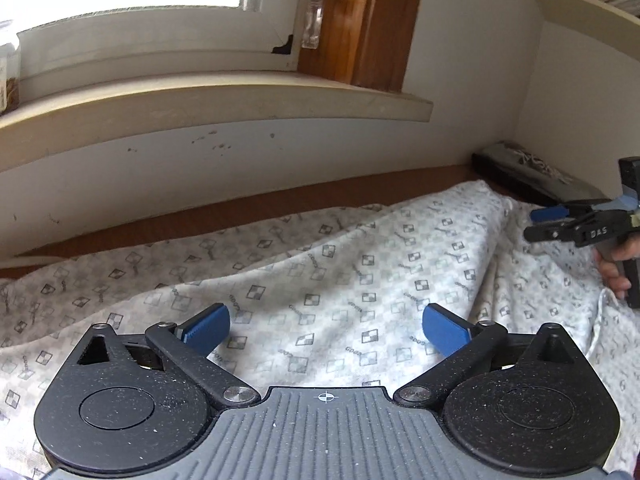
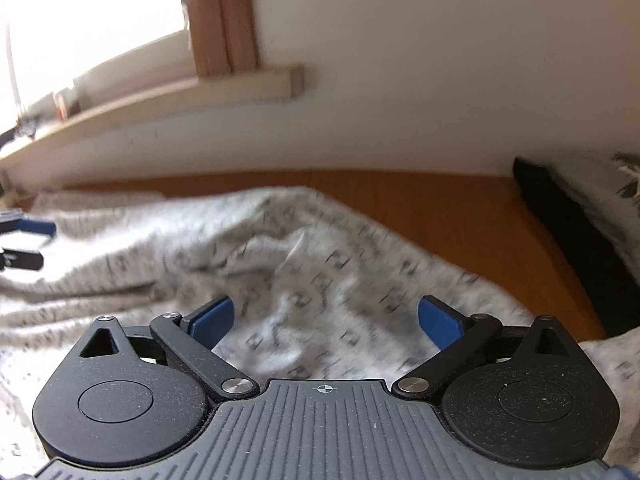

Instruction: Fold clothes

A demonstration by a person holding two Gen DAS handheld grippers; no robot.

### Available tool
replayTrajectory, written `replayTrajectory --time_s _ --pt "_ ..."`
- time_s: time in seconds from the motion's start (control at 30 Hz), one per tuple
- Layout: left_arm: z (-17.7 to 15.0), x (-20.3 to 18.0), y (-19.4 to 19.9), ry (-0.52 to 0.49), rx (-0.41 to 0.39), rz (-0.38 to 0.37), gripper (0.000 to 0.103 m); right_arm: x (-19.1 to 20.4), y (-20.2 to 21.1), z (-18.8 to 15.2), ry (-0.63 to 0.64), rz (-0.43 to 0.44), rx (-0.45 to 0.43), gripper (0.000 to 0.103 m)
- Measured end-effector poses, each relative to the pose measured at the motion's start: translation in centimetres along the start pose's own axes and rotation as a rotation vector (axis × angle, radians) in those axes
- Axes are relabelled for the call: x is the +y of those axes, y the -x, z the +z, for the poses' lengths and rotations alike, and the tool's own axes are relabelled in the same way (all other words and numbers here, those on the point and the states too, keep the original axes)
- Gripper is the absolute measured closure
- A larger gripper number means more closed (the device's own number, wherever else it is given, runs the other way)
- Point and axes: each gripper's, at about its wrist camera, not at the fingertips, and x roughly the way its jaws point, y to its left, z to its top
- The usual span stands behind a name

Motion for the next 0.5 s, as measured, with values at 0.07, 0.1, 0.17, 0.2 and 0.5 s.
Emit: replayTrajectory --time_s 0.07,0.1,0.17,0.2,0.5 --pt "0.2 0.2 -0.3 0.008 0.008 -0.010 0.001 -0.2 0.2 1.2 0.041 -0.041 -0.014 0.006" --pt "0.1 0.2 -0.3 0.008 0.007 -0.011 0.001 -0.3 -0.1 2.0 0.070 -0.056 -0.004 0.007" --pt "0.1 0.2 -0.4 0.004 0.005 -0.009 0.001 -0.2 -1.1 3.5 0.131 -0.058 0.034 0.007" --pt "0.1 0.2 -0.4 0.002 0.005 -0.008 0.001 -0.2 -1.9 4.1 0.155 -0.052 0.065 0.007" --pt "-0.1 0.1 -0.4 -0.009 0.011 -0.014 0.001 1.7 -6.6 7.0 0.288 0.083 0.175 0.009"
